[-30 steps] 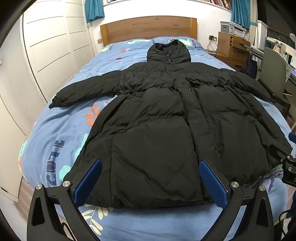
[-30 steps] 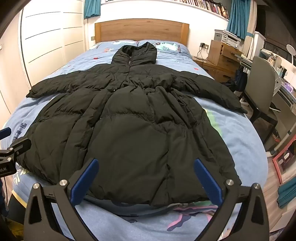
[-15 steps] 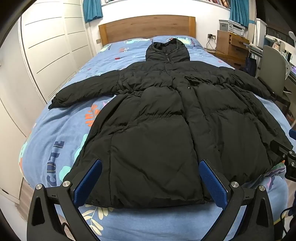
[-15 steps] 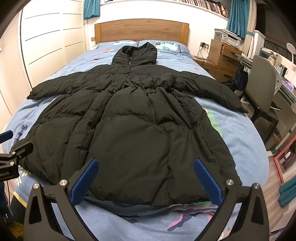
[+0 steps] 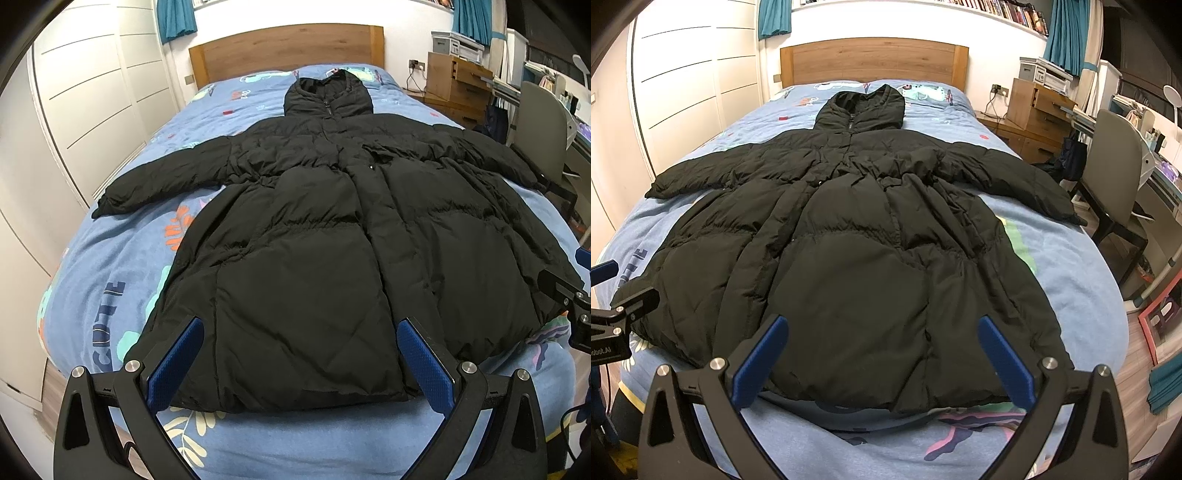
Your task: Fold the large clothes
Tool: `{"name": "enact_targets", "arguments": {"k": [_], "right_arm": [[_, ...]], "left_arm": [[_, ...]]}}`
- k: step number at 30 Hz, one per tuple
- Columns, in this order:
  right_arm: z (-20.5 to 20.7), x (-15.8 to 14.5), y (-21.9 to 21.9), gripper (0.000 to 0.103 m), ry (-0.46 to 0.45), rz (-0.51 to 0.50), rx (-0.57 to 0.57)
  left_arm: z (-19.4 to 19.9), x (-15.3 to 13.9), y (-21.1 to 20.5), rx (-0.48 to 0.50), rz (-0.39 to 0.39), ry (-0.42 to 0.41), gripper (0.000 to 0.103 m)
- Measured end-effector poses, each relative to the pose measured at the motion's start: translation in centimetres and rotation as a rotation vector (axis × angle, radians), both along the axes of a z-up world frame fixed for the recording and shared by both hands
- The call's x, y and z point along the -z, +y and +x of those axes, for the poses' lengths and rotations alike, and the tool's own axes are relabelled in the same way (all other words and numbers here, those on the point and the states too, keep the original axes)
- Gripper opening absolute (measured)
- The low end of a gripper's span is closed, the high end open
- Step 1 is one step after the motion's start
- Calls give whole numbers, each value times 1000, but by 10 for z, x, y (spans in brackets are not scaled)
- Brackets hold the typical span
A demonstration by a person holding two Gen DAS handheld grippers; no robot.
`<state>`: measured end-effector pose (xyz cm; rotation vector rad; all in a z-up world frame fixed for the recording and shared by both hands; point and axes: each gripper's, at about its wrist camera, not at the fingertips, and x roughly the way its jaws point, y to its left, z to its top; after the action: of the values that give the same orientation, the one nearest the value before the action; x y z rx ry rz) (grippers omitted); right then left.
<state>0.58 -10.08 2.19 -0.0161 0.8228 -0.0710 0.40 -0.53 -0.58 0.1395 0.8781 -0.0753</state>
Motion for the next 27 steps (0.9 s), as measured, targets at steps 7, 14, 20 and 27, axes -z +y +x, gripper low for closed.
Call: {"name": "enact_targets", "arguments": {"k": [7,14,20,27], "right_arm": [[4,-2,-9,103,0,13,19],[9,1,-10,103,5,5,23],[10,1,-9,103,6,0,20],[11,-1,-8,103,-1,-5,24]], "left_arm": [[4,-4,1,8,7,0,102],[5,-9,3,19,4,-23,102],[8,-8,6,33,-19,-6,102],[10,-4,6,31,-7,2,102]]}}
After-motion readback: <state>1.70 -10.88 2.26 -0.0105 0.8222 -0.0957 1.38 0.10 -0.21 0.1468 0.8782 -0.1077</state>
